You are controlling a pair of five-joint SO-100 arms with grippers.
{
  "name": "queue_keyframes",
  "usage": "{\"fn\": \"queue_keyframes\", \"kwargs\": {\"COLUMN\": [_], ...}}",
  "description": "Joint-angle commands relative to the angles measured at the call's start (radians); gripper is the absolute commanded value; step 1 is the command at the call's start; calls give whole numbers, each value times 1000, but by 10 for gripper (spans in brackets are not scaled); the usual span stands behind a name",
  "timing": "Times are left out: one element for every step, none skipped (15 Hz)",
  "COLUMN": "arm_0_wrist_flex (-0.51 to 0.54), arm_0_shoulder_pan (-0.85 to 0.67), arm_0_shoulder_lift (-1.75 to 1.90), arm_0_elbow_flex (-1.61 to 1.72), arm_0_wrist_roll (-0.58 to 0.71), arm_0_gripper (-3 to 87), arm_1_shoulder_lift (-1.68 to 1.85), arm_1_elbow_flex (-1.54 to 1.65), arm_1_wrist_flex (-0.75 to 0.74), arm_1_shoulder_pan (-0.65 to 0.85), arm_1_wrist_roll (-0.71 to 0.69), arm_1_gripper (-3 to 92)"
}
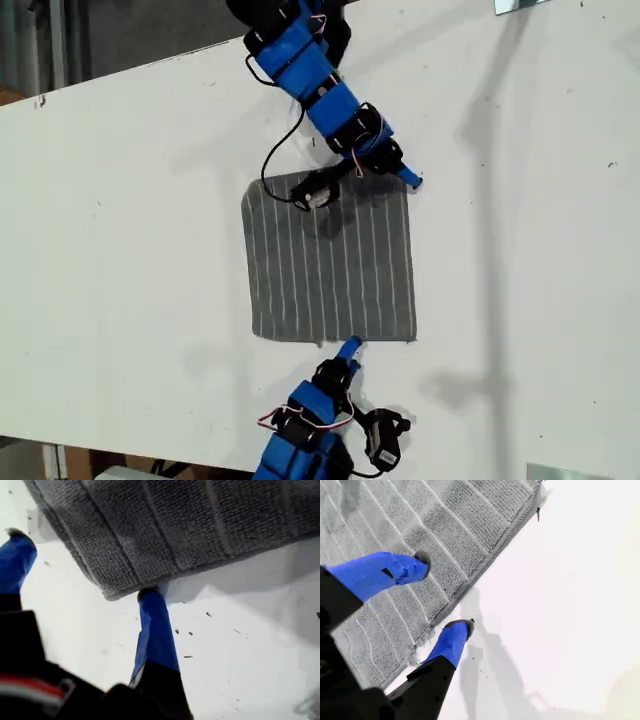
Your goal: Grasp corners of a square towel and fold twice.
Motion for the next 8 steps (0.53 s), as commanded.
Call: {"fn": "queue_keyframes", "kwargs": {"arm_0_wrist_flex": [-40, -46, -58, -80, -106, -117, -97, -54], "arm_0_shoulder_pan": [5, 8, 11, 18, 35, 57, 71, 77], "arm_0_shoulder_lift": [-12, -18, -28, -52, -94, -144, -193, -242], "arm_0_elbow_flex": [-9, -9, -2, 9, 9, -20, -71, -147], "arm_0_wrist_roll": [17, 15, 6, -11, -35, -48, -60, -55], "arm_0_gripper": [230, 229, 228, 224, 222, 224, 225, 225], "arm_1_shoulder_lift": [40, 21, -14, -60, -109, -133, -133, -127], "arm_1_elbow_flex": [-51, -48, -48, -51, -78, -106, -129, -169], "arm_1_wrist_flex": [55, 57, 43, 6, -2, -3, 5, 43], "arm_1_shoulder_pan": [95, 110, 110, 103, 86, 67, 57, 51], "arm_1_wrist_roll": [-67, -80, -67, -46, -25, -9, -3, -3], "arm_1_gripper": [416, 365, 103, -1, -2, -2, -2, -2]}}
